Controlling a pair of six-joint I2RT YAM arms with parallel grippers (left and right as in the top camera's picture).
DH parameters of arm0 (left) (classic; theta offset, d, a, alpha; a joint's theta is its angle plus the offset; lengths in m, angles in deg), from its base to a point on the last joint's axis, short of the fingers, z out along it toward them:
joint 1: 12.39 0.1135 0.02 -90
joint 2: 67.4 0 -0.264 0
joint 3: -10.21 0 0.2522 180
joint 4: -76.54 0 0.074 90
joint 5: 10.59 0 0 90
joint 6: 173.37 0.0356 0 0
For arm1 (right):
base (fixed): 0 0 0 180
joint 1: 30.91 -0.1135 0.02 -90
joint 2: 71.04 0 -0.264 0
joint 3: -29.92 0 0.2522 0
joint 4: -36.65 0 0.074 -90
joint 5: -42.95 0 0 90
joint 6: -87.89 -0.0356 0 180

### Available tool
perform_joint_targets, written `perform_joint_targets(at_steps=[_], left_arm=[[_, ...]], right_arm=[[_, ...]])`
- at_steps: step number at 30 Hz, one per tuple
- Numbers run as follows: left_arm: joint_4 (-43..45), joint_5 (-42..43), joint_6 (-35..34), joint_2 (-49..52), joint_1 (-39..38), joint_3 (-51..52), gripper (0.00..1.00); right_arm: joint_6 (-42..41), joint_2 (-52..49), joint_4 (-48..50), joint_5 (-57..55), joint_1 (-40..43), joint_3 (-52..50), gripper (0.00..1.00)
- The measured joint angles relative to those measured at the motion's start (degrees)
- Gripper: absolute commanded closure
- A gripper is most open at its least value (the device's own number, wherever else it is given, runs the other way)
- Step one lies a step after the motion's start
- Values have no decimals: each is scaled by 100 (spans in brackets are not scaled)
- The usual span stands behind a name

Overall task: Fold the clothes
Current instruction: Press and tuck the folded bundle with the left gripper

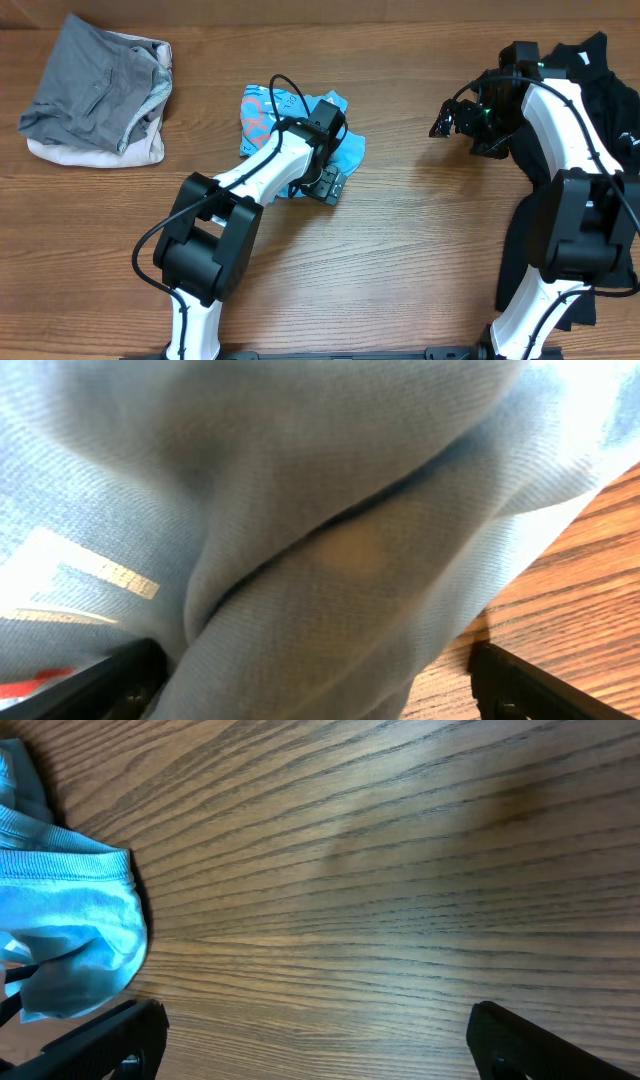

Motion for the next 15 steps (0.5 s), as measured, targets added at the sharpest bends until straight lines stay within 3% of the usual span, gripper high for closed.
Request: perform_joint_targets(at_steps=[7, 15], left_arm=[[-22, -42, 4, 50, 103, -74, 0], [-35, -48, 7, 79, 785, -116, 0]], right_arm=[[0, 0, 2, -2, 0, 0, 0], [0, 0, 0, -26, 0, 0, 0]])
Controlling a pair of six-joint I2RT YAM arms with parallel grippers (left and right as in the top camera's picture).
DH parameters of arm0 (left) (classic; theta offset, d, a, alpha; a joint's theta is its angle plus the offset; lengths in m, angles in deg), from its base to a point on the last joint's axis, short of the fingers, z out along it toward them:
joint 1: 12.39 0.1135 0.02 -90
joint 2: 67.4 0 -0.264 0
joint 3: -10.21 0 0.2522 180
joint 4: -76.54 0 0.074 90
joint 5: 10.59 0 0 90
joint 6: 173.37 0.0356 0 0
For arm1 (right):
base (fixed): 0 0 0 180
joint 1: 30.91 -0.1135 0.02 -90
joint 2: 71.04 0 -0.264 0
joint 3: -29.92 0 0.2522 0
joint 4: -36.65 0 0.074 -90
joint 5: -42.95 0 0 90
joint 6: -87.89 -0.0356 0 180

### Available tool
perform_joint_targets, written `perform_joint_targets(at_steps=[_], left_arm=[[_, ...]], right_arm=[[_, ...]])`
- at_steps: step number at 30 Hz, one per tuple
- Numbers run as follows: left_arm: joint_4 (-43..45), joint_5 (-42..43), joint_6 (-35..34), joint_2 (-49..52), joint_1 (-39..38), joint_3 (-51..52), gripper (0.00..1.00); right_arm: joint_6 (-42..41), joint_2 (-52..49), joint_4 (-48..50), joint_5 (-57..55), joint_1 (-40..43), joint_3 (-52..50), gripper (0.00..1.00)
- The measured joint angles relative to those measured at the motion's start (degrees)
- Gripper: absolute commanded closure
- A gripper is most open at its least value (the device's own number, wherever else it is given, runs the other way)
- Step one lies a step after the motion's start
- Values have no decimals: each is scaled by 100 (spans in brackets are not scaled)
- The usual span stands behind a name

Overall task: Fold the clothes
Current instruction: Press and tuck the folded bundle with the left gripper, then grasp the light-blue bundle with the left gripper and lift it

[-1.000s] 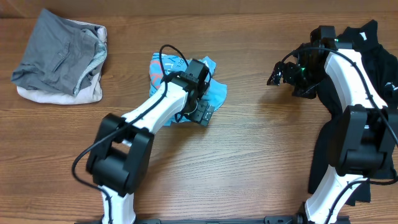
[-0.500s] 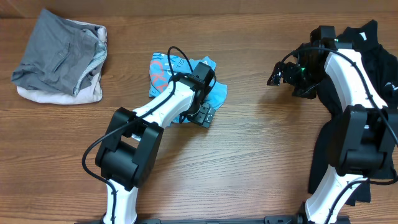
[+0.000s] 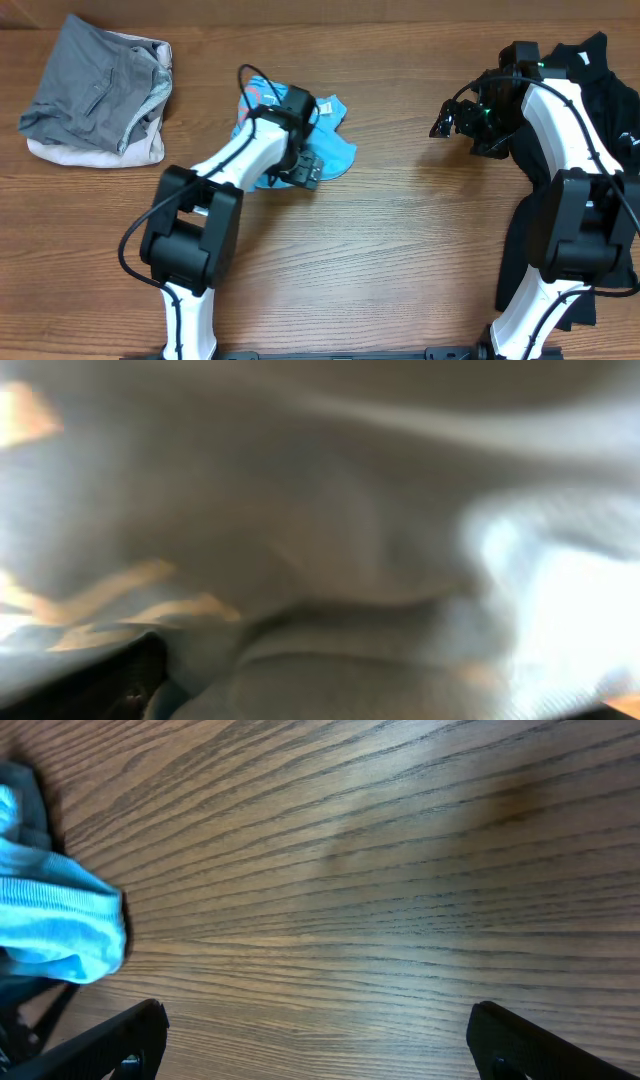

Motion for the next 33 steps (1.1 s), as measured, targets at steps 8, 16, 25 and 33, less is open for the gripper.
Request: perform_joint_targets(at_steps=[8, 16, 25, 33], left_arm=[[-461, -26, -2, 109, 348, -262, 0], [-2562, -267, 22, 776, 496, -1814, 0], [-2435, 243, -50, 769, 87, -3259, 0], [-1410, 105, -616, 811, -625, -3259, 4]], right_arm=[[0, 0, 17, -35, 0, 0, 0], [4, 0, 271, -42, 11, 0, 0], [-2, 0, 468, -164, 151, 0, 0], [-2, 0, 535, -184, 726, 0, 0]])
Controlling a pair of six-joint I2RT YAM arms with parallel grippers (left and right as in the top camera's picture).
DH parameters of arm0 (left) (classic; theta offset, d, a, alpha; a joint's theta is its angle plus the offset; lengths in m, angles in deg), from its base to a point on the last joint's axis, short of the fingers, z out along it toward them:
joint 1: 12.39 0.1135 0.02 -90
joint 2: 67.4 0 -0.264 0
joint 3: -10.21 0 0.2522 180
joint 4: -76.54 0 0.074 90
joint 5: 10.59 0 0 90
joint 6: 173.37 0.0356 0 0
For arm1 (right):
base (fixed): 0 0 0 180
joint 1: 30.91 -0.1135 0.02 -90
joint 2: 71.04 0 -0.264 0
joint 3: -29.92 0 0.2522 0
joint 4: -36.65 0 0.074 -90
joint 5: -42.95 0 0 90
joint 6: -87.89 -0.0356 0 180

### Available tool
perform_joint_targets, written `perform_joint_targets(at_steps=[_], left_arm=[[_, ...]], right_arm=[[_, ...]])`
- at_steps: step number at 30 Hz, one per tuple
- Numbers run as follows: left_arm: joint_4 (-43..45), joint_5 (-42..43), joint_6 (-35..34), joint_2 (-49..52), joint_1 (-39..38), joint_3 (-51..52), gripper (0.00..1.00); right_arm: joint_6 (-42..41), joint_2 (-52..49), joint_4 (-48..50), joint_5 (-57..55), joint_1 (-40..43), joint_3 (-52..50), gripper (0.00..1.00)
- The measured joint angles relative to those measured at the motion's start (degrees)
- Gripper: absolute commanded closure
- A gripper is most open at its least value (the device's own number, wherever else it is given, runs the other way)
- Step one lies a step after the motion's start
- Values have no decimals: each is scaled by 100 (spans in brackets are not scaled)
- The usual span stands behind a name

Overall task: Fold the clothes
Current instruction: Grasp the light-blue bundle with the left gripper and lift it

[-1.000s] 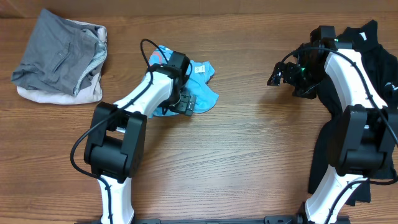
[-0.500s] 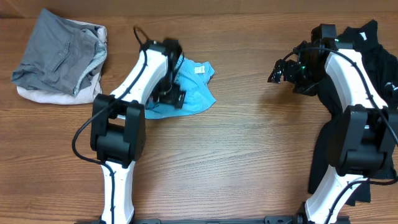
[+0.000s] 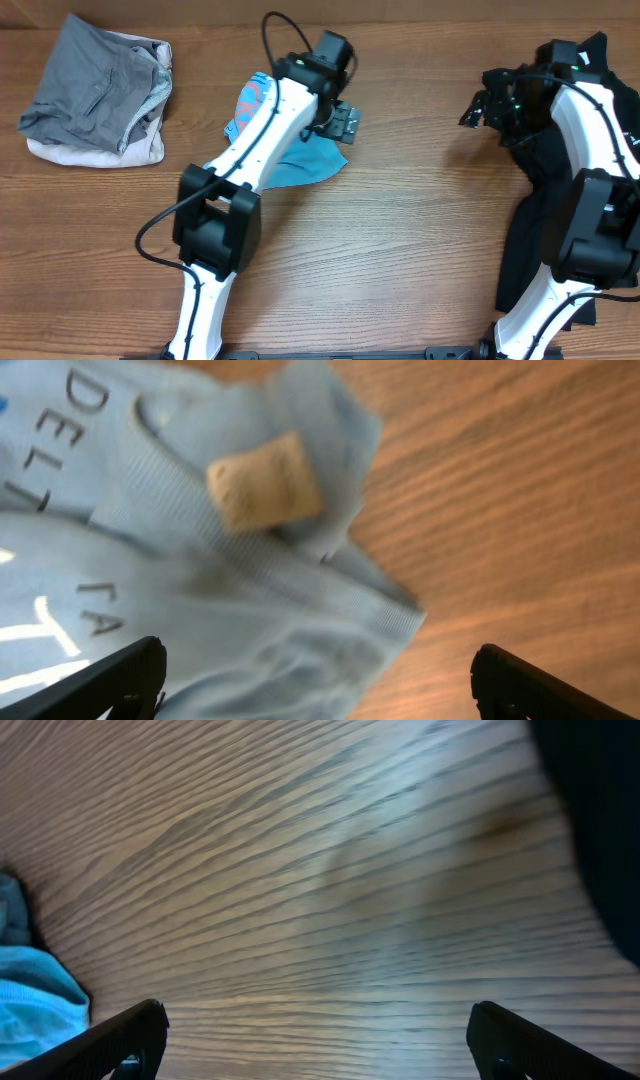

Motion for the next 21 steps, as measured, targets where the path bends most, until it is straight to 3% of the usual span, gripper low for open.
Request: perform_joint_targets(at_steps=[4, 11, 13, 14, 15, 20, 21], left_arm=[[306, -299, -450, 310, -179, -4, 11], [461, -761, -894, 861, -186, -2, 13], [485, -898, -1008, 861, -203, -4, 32], [507, -1005, -1060, 874, -203, -4, 56], [514, -1060, -1069, 883, -201, -4, 73], [505, -1438, -1102, 925, -184, -24, 96], [503, -1460, -1075, 927, -186, -26, 96]], right_arm=[[2, 0, 4, 0, 66, 0, 0], [4, 0, -11, 15, 57, 0, 0], [2, 0, -13, 17, 57, 0, 0], [2, 0, -9, 17, 57, 0, 0], [2, 0, 0, 17, 57, 0, 0], [0, 0, 28, 17, 57, 0, 0], [0, 0, 31, 17, 57, 0, 0]])
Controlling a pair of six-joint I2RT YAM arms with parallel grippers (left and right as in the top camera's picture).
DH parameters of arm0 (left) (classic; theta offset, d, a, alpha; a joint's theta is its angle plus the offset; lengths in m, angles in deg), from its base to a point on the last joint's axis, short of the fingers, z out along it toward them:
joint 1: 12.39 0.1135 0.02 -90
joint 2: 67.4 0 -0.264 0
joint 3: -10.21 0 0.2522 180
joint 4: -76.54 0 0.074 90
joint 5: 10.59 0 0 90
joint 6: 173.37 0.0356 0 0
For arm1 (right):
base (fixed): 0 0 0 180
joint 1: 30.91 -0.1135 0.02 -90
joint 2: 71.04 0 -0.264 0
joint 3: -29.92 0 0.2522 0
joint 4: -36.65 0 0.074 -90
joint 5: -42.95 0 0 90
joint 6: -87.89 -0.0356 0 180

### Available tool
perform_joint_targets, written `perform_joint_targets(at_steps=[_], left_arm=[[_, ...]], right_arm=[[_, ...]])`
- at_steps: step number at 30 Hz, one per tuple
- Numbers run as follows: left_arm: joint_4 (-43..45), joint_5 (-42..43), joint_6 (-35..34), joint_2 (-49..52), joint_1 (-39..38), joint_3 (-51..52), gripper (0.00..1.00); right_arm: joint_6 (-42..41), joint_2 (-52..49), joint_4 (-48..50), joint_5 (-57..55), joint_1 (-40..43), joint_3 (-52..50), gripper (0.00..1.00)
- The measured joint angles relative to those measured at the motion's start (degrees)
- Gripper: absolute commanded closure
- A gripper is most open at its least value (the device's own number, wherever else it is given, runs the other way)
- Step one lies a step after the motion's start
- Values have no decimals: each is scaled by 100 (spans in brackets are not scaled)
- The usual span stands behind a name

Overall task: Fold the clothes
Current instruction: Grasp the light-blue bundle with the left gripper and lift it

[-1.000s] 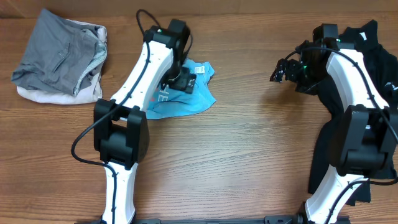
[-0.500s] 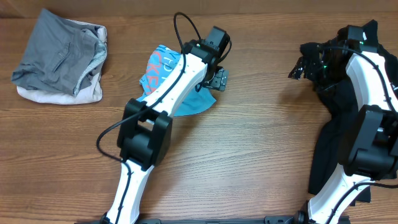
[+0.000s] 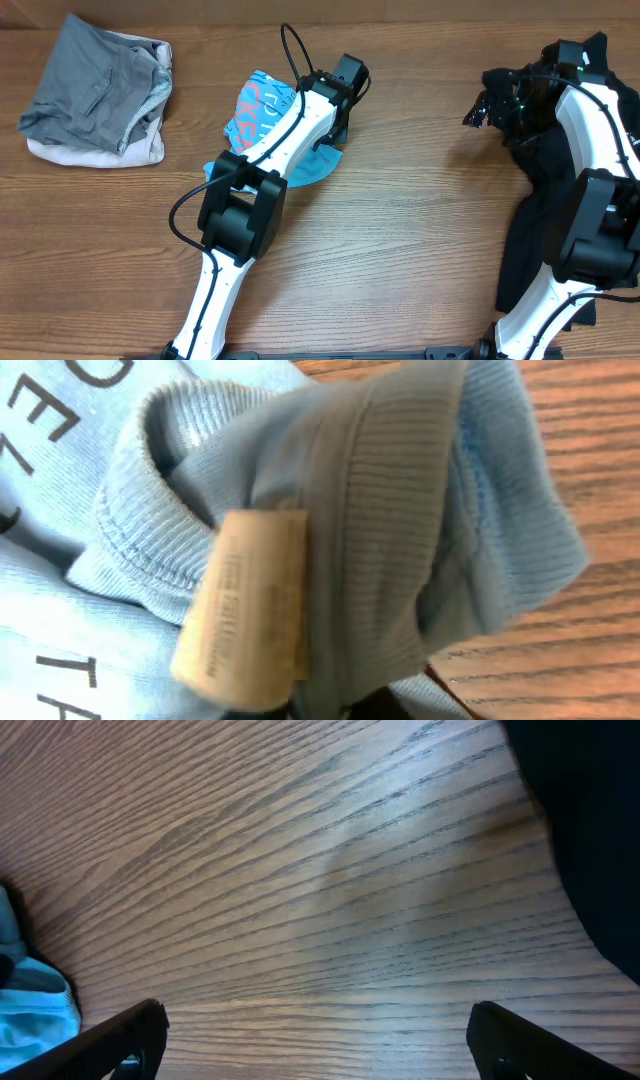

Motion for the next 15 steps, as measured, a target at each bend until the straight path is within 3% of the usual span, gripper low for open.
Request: perform_joint_targets(at_steps=[6, 11, 15], left_arm=[[-125, -33, 284, 11, 9, -68, 96], [-1480, 0, 710, 68, 372, -951, 96], [-1626, -17, 911, 61, 614, -1381, 96]], right_arm=[[2, 0, -4, -2, 0, 0, 0], [4, 0, -7, -2, 0, 0, 0], [4, 0, -13, 0, 0, 0, 0]])
